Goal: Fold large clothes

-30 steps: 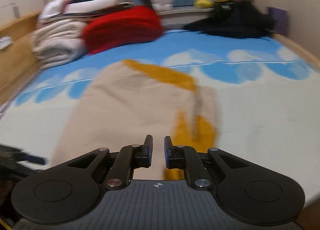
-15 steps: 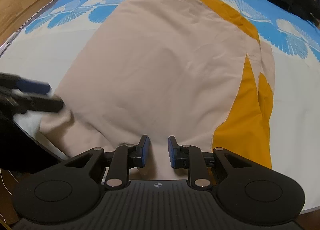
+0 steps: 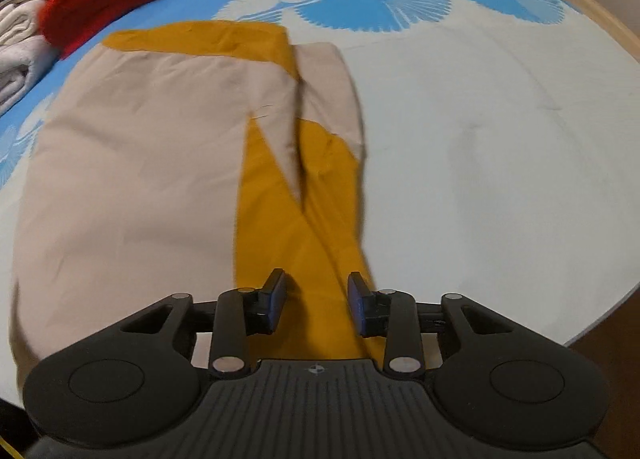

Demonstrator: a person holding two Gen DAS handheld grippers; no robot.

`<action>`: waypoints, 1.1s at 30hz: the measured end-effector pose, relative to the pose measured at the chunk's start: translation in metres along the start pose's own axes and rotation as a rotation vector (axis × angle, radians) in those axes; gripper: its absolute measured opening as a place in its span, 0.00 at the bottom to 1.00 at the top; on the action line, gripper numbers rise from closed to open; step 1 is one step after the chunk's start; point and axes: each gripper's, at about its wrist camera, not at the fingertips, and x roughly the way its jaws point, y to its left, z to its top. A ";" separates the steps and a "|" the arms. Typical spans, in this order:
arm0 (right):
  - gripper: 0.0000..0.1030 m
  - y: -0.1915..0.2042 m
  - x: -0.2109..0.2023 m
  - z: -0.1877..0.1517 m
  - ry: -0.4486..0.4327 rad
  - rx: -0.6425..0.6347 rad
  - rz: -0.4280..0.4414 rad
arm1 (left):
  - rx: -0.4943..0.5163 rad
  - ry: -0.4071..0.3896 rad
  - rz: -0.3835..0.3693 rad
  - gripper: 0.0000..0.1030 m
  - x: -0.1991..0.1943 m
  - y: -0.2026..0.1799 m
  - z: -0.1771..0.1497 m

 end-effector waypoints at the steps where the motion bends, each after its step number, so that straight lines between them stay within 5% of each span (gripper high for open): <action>1: 0.35 -0.001 0.000 0.001 0.001 0.008 0.002 | -0.025 0.014 -0.020 0.84 0.008 0.008 0.010; 7: 0.42 -0.003 0.012 0.006 0.037 0.020 0.006 | -0.192 0.136 -0.149 0.91 0.083 0.046 0.039; 9: 0.43 -0.004 0.014 0.005 0.047 0.025 0.008 | -0.207 0.138 -0.160 0.98 0.100 0.048 0.045; 15: 0.43 -0.001 0.015 0.005 0.068 0.052 0.015 | -0.250 0.119 -0.208 0.99 0.140 0.041 0.052; 17: 0.43 0.002 0.016 0.006 0.073 0.058 0.015 | -0.214 0.083 -0.188 0.88 0.140 0.031 0.054; 21: 0.33 0.012 0.016 0.006 0.055 0.040 0.016 | -0.127 0.011 -0.160 0.41 0.126 0.013 0.064; 24: 0.10 0.023 0.014 0.007 0.029 0.018 0.048 | -0.076 -0.047 -0.178 0.33 0.105 0.001 0.072; 33: 0.05 0.091 0.019 0.020 -0.056 -0.040 0.130 | -0.025 -0.223 -0.040 0.38 0.029 0.045 0.110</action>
